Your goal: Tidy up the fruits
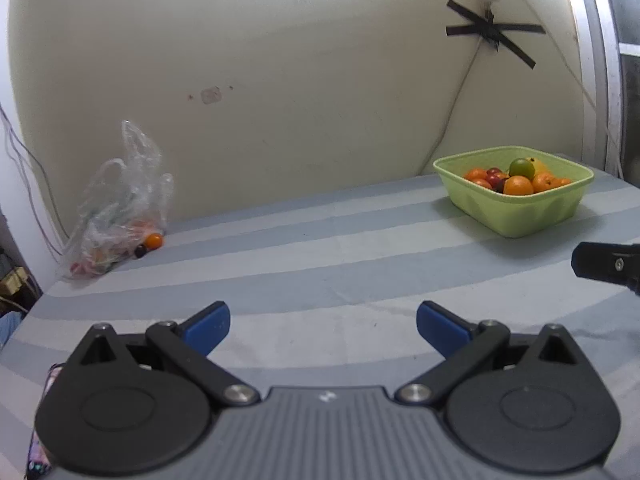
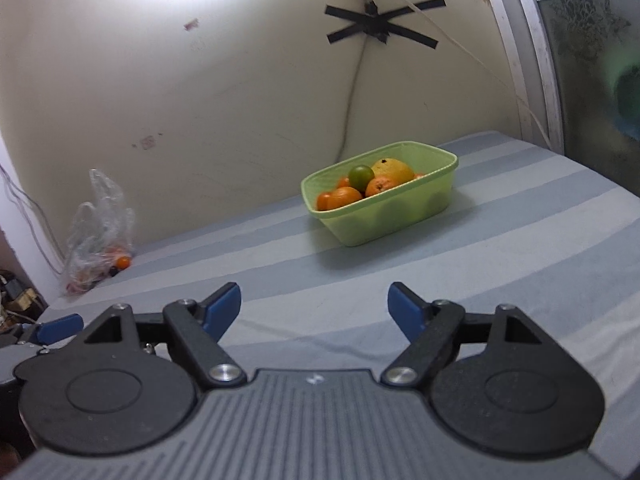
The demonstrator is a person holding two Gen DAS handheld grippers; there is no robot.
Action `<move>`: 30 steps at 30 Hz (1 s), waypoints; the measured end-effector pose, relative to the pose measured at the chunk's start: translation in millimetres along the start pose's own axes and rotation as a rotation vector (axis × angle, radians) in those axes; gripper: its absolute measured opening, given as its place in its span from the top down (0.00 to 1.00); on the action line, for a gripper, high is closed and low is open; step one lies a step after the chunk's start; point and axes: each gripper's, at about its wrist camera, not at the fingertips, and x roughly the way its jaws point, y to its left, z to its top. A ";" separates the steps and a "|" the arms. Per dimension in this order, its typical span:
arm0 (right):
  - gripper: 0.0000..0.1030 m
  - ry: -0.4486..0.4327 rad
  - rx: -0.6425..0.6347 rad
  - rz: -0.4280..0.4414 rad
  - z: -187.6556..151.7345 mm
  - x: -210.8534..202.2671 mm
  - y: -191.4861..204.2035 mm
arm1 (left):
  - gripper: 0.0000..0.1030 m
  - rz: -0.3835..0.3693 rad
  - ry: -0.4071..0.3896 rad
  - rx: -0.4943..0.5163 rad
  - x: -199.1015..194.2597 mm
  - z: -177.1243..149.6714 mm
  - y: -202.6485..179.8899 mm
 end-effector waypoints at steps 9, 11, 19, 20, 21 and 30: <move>0.15 0.049 -0.020 -0.085 3.0 35.5 -12.1 | 0.00 -0.049 0.063 0.004 41.8 2.8 -8.3; 0.14 0.061 -0.025 -0.104 3.0 41.9 -14.6 | 0.00 -0.059 0.070 0.005 47.5 2.9 -10.3; 0.11 0.070 -0.078 -0.170 7.6 56.6 -18.2 | 0.00 -0.088 0.103 -0.007 64.0 1.3 -13.6; 0.10 0.071 -0.080 -0.174 8.2 58.1 -19.0 | 0.00 -0.088 0.106 -0.005 65.6 0.7 -14.1; 0.09 0.071 -0.081 -0.178 8.5 60.4 -19.6 | 0.00 -0.090 0.102 -0.007 66.1 -0.1 -14.0; 0.05 0.083 -0.111 -0.196 4.1 74.9 -17.9 | 0.00 -0.097 0.088 -0.021 67.5 -0.9 -12.9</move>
